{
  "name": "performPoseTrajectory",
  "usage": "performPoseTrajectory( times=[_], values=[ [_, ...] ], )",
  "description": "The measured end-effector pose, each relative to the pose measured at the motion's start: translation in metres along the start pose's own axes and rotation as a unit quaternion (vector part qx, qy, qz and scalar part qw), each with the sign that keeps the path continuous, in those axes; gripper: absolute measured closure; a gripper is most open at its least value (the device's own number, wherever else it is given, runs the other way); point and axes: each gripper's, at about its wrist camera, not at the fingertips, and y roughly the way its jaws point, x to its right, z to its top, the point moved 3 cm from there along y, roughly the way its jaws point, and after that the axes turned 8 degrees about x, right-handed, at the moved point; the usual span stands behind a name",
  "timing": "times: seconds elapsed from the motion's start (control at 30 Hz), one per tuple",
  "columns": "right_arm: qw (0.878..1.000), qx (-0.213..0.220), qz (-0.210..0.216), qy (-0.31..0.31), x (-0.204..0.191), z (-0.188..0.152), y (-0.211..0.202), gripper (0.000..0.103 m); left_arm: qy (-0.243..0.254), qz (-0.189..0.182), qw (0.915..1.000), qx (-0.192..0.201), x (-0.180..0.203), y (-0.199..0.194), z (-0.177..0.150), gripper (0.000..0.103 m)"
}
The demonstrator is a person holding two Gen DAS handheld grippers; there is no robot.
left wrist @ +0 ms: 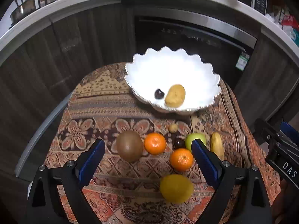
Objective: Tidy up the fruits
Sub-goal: 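Withdraw both grippers from the bowl back toward the remaining fruits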
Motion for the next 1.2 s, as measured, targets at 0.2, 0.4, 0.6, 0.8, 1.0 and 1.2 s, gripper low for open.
performPoseTrajectory(
  times=[0.2, 0.4, 0.6, 0.8, 1.0, 1.2],
  values=[
    [1.0, -0.018, -0.002, 0.009, 0.012, -0.023, 0.004, 0.01, 0.007, -0.005, 0.9998, -0.017, 0.01, 0.006, -0.021, 0.009],
    [0.999, -0.037, -0.007, 0.016, 0.024, -0.043, 0.012, 0.01, 0.012, -0.017, 0.9993, -0.033, 0.021, 0.016, -0.038, 0.009],
    [0.999, -0.044, -0.015, 0.014, 0.03, -0.055, 0.015, 0.01, 0.012, -0.028, 0.9981, -0.053, 0.029, 0.029, -0.054, 0.009],
    [0.998, -0.053, -0.016, 0.018, 0.034, -0.067, 0.019, 0.01, 0.014, -0.033, 0.9968, -0.071, 0.034, 0.038, -0.068, 0.009],
    [0.998, -0.063, -0.018, 0.016, 0.035, -0.08, 0.024, 0.01, 0.011, -0.039, 0.9956, -0.085, 0.037, 0.045, -0.08, 0.009],
    [0.998, -0.063, -0.02, 0.013, 0.037, -0.083, 0.025, 0.01, 0.01, -0.045, 0.9944, -0.095, 0.042, 0.053, -0.09, 0.01]
  ],
)
